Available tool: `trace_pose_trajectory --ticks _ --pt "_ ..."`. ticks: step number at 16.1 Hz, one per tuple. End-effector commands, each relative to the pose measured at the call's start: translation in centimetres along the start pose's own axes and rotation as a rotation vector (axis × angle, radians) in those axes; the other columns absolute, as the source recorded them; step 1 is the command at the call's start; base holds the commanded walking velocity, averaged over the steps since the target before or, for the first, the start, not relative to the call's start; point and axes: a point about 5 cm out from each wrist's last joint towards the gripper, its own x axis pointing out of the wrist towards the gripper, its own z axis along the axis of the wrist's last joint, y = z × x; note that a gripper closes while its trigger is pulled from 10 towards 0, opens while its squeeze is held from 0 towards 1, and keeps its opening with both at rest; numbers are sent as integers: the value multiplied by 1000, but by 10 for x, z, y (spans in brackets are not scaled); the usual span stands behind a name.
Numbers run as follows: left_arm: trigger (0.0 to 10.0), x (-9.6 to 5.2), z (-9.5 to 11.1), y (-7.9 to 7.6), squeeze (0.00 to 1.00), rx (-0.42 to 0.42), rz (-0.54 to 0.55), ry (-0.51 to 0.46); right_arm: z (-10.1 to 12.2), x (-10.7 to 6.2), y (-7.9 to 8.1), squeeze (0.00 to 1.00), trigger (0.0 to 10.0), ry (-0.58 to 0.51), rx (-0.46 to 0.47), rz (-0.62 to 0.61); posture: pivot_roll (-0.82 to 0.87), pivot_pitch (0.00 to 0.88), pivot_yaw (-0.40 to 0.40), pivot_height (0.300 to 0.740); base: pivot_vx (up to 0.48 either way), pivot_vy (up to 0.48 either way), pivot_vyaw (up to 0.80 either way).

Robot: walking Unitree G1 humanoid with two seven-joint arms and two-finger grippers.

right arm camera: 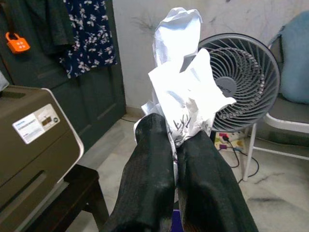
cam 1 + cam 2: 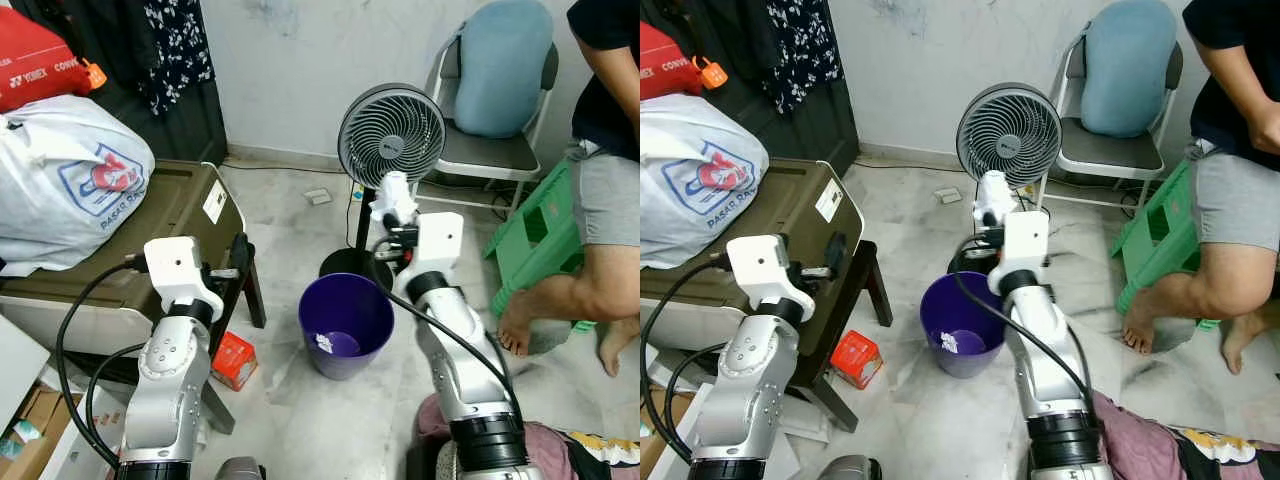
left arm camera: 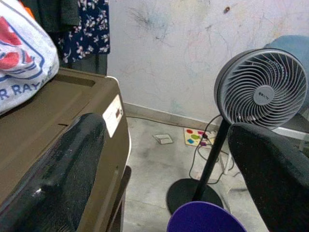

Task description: Clean up the room

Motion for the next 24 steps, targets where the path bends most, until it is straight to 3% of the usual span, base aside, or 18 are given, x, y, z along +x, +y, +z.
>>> trace_pose_trajectory --ticks 1,7,24 --pt "10000 1 4 -3 0 -1 -25 -13 3 2 -2 0 10000 -8 -6 -8 66 0 -18 740 0 0 0" --pt "10000 0 6 -5 0 -7 -52 -24 4 2 0 0 10000 -17 -52 5 68 0 -17 740 180 0 67" --pt "10000 2 7 -6 0 -10 -61 -28 3 5 3 0 10000 -9 -47 1 68 0 -14 740 309 0 55"
